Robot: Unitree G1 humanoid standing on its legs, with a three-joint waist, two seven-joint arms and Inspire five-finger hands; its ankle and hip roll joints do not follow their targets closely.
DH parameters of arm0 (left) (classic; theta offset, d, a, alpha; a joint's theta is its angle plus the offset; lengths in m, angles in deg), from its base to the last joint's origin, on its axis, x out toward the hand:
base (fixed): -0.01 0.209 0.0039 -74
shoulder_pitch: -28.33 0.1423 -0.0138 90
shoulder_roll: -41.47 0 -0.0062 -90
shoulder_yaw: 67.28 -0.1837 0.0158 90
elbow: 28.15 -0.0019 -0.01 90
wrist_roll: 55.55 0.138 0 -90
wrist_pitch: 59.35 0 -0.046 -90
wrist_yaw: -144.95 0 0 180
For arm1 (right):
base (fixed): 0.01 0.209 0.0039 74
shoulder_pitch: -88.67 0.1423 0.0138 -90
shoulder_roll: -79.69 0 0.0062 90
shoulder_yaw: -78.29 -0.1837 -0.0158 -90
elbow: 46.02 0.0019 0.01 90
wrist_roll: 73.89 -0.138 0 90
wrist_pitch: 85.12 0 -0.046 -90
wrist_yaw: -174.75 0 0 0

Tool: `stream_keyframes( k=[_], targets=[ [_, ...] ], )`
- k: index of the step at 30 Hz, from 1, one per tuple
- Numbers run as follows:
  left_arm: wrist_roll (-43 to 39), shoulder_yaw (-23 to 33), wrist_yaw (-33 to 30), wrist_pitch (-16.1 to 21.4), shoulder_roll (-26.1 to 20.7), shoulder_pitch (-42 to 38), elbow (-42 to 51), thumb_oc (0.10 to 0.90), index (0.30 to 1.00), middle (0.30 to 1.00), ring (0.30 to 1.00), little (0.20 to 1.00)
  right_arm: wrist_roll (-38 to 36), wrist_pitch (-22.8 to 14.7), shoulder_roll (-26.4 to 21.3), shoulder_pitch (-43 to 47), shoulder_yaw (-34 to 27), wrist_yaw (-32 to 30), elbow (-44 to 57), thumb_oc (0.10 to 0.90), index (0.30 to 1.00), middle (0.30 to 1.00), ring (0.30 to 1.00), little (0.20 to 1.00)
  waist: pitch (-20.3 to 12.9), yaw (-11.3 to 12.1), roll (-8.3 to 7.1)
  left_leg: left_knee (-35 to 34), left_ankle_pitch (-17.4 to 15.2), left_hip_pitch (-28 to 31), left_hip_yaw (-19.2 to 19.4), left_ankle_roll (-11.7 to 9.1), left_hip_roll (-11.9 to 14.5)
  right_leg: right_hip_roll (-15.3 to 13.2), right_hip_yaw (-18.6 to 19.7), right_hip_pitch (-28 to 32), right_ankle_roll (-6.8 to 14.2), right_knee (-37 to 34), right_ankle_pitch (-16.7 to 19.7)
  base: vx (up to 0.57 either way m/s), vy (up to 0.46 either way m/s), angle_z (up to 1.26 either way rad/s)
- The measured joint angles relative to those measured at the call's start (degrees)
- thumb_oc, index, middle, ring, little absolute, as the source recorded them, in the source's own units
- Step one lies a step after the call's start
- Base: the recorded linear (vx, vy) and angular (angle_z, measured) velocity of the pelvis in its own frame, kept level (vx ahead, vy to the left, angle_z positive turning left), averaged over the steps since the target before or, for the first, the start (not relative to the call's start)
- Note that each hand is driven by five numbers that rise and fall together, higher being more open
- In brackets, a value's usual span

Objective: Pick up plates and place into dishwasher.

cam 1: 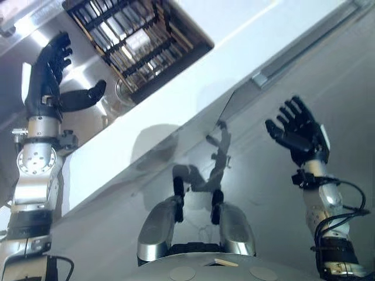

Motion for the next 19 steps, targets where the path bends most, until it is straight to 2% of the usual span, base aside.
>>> stream_keyframes(
  k=[1,4,5,6,7,9,13,16,19],
  targets=[
    [1.14,-0.66,-0.1,-0.05,0.61,1.79,-0.2,0.8,0.9,0.9,0.9,0.9,0.01,0.13,2.33,-0.43,0.24,-0.06,-3.95,0.8,0.9,0.9,0.9,0.9,-2.18,0.07,-0.88,-1.65,0.02,2.14,-0.11,-0.03,0.01,0.11,0.02,1.52,0.07,-0.39,0.03,0.1,-0.002,0.01],
    [2.78,-1.1,-0.7,-0.41,2.37,2.15,-0.73,0.8,0.9,0.9,0.9,0.9,0.81,0.79,3.39,-1.19,2.45,-0.21,-9.93,0.8,0.9,0.9,0.9,0.9,-3.01,-0.12,-0.48,-3.73,0.31,5.23,-1.11,-0.1,0.98,0.58,0.3,0.85,0.62,3.44,-0.32,0.07,-0.005,0.06],
    [3.01,-1.17,-0.88,-0.57,3.09,2.0,-1.47,0.8,0.9,0.9,0.9,0.9,2.25,1.31,4.2,-0.98,3.41,-0.71,-12.18,0.8,0.9,0.9,0.9,0.9,-4.07,-0.28,-0.26,-3.97,0.38,5.17,-1.61,-0.19,1.45,1.33,0.93,1.09,0.55,-0.36,-0.25,0.03,0.002,0.11],
    [3.01,-1.17,-1.29,-1.09,3.36,1.96,-2.08,0.8,0.9,0.9,0.9,0.9,3.01,1.6,4.7,-1.5,4.86,-1.18,-14.09,0.8,0.9,0.9,0.9,0.9,-5.37,-0.12,-0.54,-4.66,0.66,5.05,-1.7,-0.64,1.17,1.91,1.51,1.75,0.36,-6.13,2.95,0.02,0.003,0.29],
    [3.12,-1.33,-1.8,-1.66,3.88,1.89,-2.68,0.8,0.9,0.9,0.9,0.9,3.69,2.2,4.89,-1.62,5.77,-1.61,-16.26,0.8,0.9,0.9,0.9,0.9,-5.74,-0.53,-0.17,-4.88,0.82,5.42,-2.27,-0.87,1.08,2.24,0.82,3.78,-1.02,-8.65,5.4,0.01,0.003,0.23],
    [3.22,-2.34,-3.24,-2.52,4.03,1.94,-2.76,0.8,0.9,0.9,0.9,0.9,5.09,3.72,4.89,-1.56,7.28,-3.41,-20.42,0.8,0.9,0.9,0.9,0.9,-6.35,-0.18,0.66,-6.71,1.38,7.06,-2.28,-1.17,1.33,2.78,0.32,6.04,-1.09,-11.71,6.58,0.01,0.004,0.17],
    [3.2,-5.23,-3.78,-2.56,4.97,2.06,-2.73,0.8,0.9,0.9,0.9,0.9,8.8,7.13,4.97,-1.52,9.47,-5.27,-27.72,0.8,0.9,0.9,0.9,0.9,-8.8,0.5,1.96,-9.33,2.15,9.37,-2.22,-1.2,1.15,2.98,0.12,8.29,-1.0,-13.91,6.93,0.0,0.002,0.04],
    [3.19,-6.39,-3.81,-2.67,5.34,2.06,-2.72,0.8,0.9,0.9,0.9,0.9,11.46,8.32,5.13,-1.22,10.36,-5.13,-33.09,0.8,0.9,0.9,0.9,0.9,-11.31,0.48,2.04,-10.81,2.58,10.23,-2.18,-1.26,1.11,3.43,0.16,9.09,-0.85,-15.2,7.27,0.02,0.001,-0.01],
    [3.01,-6.42,-3.96,-2.73,5.39,1.99,-2.72,0.8,0.9,0.9,0.9,0.9,14.11,8.37,5.15,-1.15,10.41,-4.02,-38.59,0.8,0.9,0.9,0.9,0.9,-12.4,0.47,1.96,-11.09,2.64,11.12,-2.19,-1.28,1.04,3.46,0.17,10.04,-0.83,-15.74,7.29,0.0,0.0,0.0]
  ],
)
